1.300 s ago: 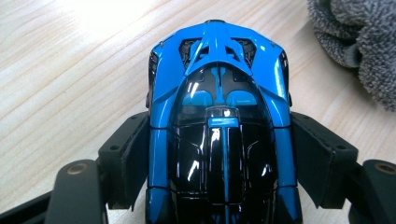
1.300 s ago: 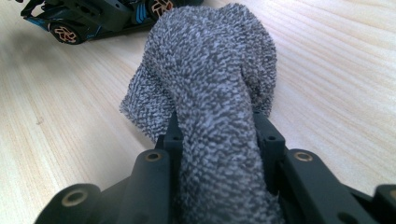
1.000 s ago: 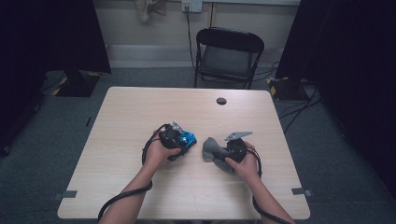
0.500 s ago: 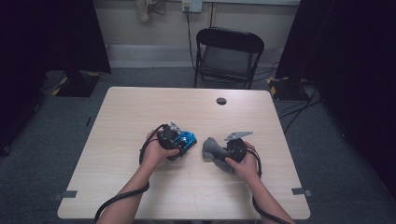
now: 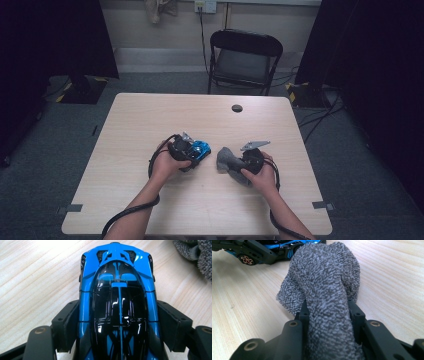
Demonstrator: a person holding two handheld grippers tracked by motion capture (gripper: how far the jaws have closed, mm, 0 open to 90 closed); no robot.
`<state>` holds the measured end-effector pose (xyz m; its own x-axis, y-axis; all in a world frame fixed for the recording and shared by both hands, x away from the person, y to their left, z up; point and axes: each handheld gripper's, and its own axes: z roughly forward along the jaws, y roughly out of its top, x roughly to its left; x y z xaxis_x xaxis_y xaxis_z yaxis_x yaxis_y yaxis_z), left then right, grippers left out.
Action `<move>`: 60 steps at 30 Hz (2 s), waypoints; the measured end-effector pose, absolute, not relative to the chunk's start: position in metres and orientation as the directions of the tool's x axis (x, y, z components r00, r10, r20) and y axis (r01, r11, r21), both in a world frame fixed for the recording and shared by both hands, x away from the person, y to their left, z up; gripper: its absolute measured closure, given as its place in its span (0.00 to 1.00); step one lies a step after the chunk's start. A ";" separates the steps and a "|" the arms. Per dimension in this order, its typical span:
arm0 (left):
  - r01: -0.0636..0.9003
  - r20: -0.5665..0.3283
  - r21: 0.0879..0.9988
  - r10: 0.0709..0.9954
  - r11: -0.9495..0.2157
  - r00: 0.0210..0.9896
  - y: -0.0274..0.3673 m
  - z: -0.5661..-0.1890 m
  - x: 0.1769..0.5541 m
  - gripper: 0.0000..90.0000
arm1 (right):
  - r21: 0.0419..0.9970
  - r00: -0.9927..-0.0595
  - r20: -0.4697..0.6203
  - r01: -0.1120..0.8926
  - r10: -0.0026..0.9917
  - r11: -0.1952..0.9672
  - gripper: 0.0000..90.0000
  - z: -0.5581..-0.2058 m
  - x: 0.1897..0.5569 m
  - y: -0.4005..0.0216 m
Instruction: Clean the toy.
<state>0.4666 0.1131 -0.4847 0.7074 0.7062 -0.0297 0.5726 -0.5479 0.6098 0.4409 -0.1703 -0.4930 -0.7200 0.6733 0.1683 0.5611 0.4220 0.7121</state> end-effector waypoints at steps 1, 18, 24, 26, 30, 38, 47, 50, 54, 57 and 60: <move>0.576 -0.032 0.608 0.707 -0.547 0.707 0.115 -0.484 0.467 0.29 | 0.712 -0.719 0.169 0.562 0.674 0.421 0.73 -0.493 0.441 -0.170; 0.519 -0.021 0.653 0.671 -0.552 0.741 0.122 -0.469 0.460 0.31 | 0.710 -0.700 0.155 0.569 0.697 0.414 0.76 -0.492 0.441 -0.167; 0.489 -0.011 0.653 0.639 -0.577 0.769 0.122 -0.458 0.452 0.31 | 0.732 -0.665 0.160 0.576 0.730 0.364 0.81 -0.482 0.444 -0.169; 0.475 -0.009 0.661 0.627 -0.581 0.779 0.120 -0.455 0.448 0.31 | 0.740 -0.663 0.160 0.571 0.731 0.356 0.81 -0.478 0.445 -0.170; 0.423 0.001 0.674 0.573 -0.605 0.819 0.112 -0.444 0.437 0.31 | 0.759 -0.664 0.098 0.532 0.741 0.376 0.81 -0.458 0.455 -0.166; 0.362 -0.012 0.700 0.497 -0.615 0.868 0.098 -0.430 0.425 0.31 | 0.761 -0.694 0.077 0.505 0.716 0.407 0.81 -0.453 0.467 -0.157; 0.351 -0.029 0.698 0.466 -0.624 0.884 0.095 -0.433 0.420 0.31 | 0.759 -0.698 0.074 0.503 0.712 0.414 0.81 -0.457 0.471 -0.148; 0.359 -0.027 0.694 0.475 -0.624 0.879 0.094 -0.435 0.421 0.31 | 0.757 -0.718 0.085 0.497 0.691 0.424 0.81 -0.458 0.470 -0.145; 0.375 -0.031 0.687 0.490 -0.622 0.871 0.098 -0.437 0.425 0.31 | 0.754 -0.747 0.079 0.478 0.660 0.450 0.81 -0.457 0.466 -0.141; 0.396 -0.037 0.690 0.517 -0.606 0.855 0.103 -0.439 0.427 0.31 | 0.751 -0.758 0.087 0.476 0.646 0.457 0.81 -0.457 0.464 -0.143; 0.408 -0.032 0.691 0.538 -0.597 0.843 0.108 -0.440 0.429 0.31 | 0.751 -0.768 0.082 0.466 0.635 0.467 0.81 -0.456 0.461 -0.143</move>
